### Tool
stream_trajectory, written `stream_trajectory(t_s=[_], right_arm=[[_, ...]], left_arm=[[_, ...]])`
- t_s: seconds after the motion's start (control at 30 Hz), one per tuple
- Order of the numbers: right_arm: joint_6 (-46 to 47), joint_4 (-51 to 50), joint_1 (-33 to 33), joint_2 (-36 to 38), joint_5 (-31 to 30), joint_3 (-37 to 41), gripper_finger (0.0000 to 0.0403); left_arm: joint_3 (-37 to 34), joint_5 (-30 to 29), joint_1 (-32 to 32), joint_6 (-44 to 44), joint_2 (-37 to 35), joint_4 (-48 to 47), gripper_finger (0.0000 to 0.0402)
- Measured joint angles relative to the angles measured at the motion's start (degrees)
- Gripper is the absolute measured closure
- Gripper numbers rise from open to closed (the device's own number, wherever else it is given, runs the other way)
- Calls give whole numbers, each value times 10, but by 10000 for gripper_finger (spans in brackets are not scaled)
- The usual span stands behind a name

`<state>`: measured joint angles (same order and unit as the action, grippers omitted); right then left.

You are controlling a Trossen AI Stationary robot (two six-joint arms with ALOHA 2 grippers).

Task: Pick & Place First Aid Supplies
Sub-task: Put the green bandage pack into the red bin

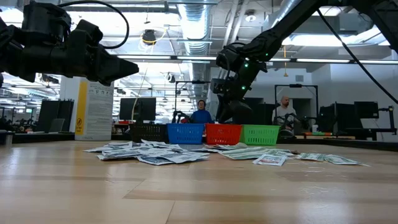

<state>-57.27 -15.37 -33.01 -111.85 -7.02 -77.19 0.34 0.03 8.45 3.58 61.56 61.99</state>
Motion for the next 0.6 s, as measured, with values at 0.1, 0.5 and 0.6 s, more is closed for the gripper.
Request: stream_trajectory(t_s=[0.1,0.5,0.6], right_arm=[[40,9,2,11,-27,0,269],[192,-91,48,122,91,0,284],[192,-145,52,131,175,0,285]], left_arm=[[0,0,0,0,0,0,309],[0,0,0,0,0,0,309],[0,0,0,0,0,0,309]])
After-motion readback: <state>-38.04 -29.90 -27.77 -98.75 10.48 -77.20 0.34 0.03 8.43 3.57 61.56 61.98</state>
